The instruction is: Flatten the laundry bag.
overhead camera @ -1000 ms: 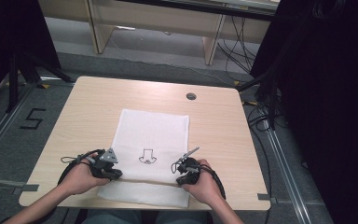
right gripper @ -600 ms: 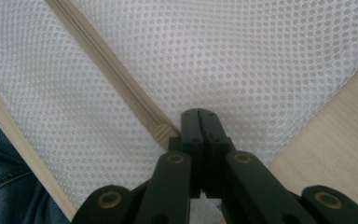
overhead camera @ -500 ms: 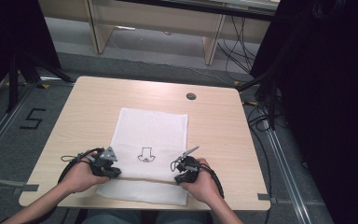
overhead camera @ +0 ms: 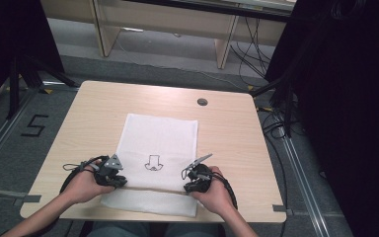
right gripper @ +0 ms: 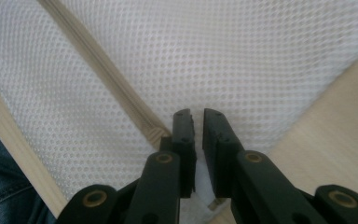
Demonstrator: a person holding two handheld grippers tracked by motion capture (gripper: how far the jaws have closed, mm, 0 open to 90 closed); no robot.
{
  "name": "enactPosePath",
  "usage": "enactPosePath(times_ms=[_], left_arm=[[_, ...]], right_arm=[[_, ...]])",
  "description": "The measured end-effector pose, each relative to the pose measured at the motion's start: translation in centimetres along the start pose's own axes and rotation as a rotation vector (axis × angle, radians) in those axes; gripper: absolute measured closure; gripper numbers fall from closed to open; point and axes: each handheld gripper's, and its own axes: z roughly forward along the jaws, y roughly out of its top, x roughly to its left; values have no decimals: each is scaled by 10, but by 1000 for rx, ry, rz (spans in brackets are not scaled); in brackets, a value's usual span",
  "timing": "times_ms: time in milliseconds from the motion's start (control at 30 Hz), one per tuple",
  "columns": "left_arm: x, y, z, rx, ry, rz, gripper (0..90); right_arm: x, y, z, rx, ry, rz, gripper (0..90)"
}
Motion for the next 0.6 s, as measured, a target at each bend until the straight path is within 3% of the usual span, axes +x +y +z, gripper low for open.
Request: enactPosePath(times_ms=[33,67,133,233,333,367,400,433,467,533,600], left_arm=[[0,0,-1,-10,-2,-3,786],[-2,1,0,-36,0,-14,777],[-2,2,-2,-57,-8,9,759],[-5,5,-3,-110,1,-6,721],[-5,5,-4,-156,5,-8,660],[-4,5,-4,-169,13,6,640],[-3,5,-4,-181,14,-7,616],[-1,5,-4,-195,23,13,598],[-1,5,-3,-203,21,8,567],[0,5,-2,-218,21,-15,541],[2,5,-3,-228,31,-7,515]], right_arm=[[-1,0,-3,-29,-5,-10,824],[-2,0,-8,-52,-6,8,809],[-5,-2,-15,-86,-17,24,784],[-15,-8,-23,-134,-25,71,756],[-22,-15,-28,-138,-35,133,731],[-24,-16,-28,-147,-40,134,726],[-26,-17,-29,-150,-43,142,718],[-27,-18,-30,-157,-42,147,711],[-29,-18,-30,-168,-58,135,691],[-28,-18,-31,-153,-75,155,672],[-29,-19,-31,-174,-82,134,658]])
